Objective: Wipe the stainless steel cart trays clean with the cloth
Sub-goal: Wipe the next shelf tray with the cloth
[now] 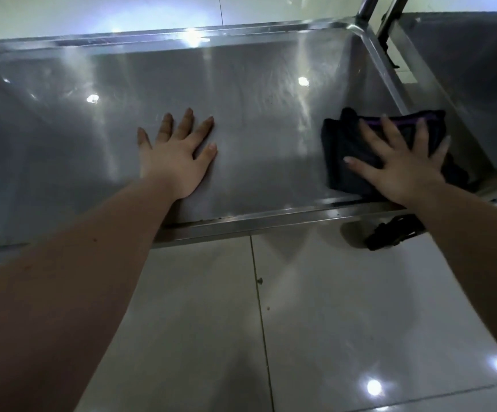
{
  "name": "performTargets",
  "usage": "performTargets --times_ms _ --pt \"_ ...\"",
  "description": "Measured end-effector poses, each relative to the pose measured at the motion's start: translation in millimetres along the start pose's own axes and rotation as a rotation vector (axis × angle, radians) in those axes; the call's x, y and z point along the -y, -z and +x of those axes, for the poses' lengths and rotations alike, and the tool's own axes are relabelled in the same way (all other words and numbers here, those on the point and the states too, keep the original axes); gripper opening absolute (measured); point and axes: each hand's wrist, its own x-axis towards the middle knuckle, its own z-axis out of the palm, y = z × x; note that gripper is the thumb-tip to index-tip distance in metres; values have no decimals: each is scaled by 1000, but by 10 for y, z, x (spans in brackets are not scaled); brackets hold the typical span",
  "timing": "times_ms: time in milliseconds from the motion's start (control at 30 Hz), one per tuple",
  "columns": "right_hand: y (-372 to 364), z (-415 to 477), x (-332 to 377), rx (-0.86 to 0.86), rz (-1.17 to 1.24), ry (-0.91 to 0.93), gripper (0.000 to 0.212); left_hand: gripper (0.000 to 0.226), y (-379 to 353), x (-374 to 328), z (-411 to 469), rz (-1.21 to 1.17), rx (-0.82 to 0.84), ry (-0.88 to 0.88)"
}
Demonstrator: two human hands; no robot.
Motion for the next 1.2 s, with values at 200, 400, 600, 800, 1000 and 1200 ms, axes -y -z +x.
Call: performTargets --times_ms 200,400,600,800,1000,1200 --pt "-130 -175 905 -37 -12 129 89 55 5 -54 -7 35 -2 12" --pt "-230 -324 1557 -28 -2 341 85 53 -46 32 17 -13 -26 -6" --pt "-64 -119 135 11 0 -31 93 53 -11 -16 -10 -6 -11 7" --pt "-123 -211 946 -1 -18 78 92 52 34 -16 20 -11 79 -9" --pt "-149 -562 2263 44 9 304 85 44 344 143 -44 -670 -39 80" --pt "86 -394 1338 -141 242 105 69 55 401 -351 -487 -309 -158 -240"
